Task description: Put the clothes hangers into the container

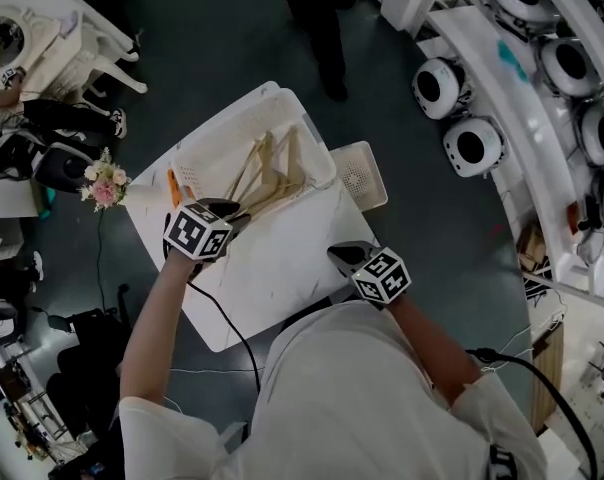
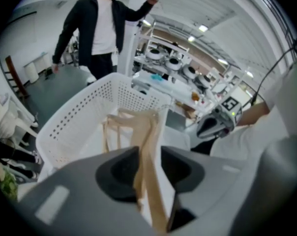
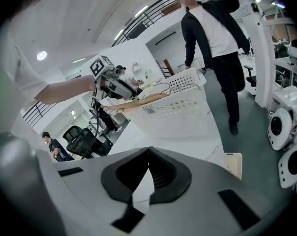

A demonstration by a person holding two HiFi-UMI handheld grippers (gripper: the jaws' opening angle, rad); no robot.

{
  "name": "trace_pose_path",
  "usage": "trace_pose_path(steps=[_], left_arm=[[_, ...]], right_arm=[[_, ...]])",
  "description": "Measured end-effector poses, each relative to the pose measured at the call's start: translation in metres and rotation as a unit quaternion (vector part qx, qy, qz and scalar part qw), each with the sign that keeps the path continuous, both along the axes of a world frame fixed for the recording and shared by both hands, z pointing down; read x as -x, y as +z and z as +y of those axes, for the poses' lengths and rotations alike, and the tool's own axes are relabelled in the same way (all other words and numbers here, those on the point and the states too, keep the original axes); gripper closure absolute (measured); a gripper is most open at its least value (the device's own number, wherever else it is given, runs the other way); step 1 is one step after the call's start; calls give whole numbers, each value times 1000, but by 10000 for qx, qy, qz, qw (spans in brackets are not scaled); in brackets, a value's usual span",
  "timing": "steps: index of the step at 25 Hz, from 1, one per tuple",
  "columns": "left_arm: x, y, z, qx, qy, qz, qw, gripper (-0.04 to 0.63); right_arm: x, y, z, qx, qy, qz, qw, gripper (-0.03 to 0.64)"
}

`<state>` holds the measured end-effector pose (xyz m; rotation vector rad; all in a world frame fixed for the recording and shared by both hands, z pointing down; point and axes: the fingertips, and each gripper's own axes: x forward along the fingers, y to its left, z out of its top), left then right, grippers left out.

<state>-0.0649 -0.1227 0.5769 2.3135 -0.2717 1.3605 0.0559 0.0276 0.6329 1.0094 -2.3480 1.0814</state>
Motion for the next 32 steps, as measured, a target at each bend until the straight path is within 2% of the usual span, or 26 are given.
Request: trace_pose_path(steps=[4,7,10,12,15,19,21,25,32], left_arm=[[3,-21,-2,-413,-233,270,9985,459],[5,-44,3,-776,-470,647,9938,465],[12,-71,16,-1122,-765,1110,9845,566],[19,-83,27,-1212,-924,1347,9791,589],[27,-95,48,-1196,-1155,1722,9709,591],[33,-102,80,-1070,-1438,2330,9558,594],[37,-98,96,-1043,-1537,2509,9500,594],[46,-86,120,-889,-1912,2740,9383,594],[50,-76,148,-892,-2663,2802,9179,594]], right_arm=[[8,-4,1,-75,-80,36,9999,615],[12,-9,2,-118,-60,23,9999,615],[15,-19,0,-196,78,-34,9998,615],[16,-26,-2,-269,187,-41,9995,615],[16,-36,-2,-378,341,-13,9987,614],[24,-48,0,-518,452,6,9976,615],[31,-52,2,-566,453,13,9974,615],[40,-56,6,-636,384,72,9972,615],[23,-68,15,-788,122,-9,9968,614]])
